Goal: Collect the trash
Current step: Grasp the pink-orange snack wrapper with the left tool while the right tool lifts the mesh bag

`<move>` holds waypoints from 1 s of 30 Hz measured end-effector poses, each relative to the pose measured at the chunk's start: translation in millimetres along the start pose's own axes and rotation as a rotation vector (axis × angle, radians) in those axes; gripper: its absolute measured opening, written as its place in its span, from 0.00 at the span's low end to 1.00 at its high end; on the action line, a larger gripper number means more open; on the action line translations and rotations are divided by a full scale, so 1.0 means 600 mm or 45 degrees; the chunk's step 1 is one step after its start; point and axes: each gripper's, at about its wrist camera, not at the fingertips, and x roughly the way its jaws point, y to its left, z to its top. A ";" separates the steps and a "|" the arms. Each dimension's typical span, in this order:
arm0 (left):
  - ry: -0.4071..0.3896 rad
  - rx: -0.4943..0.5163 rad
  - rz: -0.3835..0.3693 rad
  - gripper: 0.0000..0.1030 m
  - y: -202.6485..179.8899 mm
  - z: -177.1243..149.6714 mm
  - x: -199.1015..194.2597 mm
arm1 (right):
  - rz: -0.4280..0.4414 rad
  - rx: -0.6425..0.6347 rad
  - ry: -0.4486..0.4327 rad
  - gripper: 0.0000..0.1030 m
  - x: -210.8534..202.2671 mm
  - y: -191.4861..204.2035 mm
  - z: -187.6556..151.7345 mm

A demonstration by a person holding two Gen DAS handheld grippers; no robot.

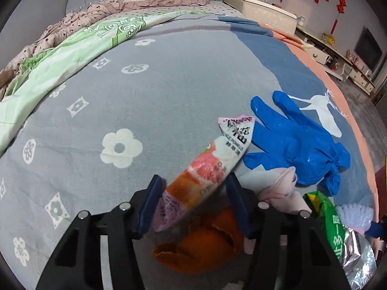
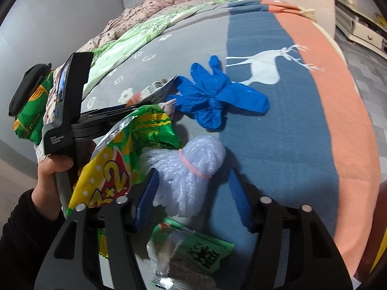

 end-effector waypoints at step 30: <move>-0.160 -0.057 0.021 0.27 0.017 -0.001 -0.126 | 0.033 -0.004 -0.206 0.34 -0.110 0.019 -0.013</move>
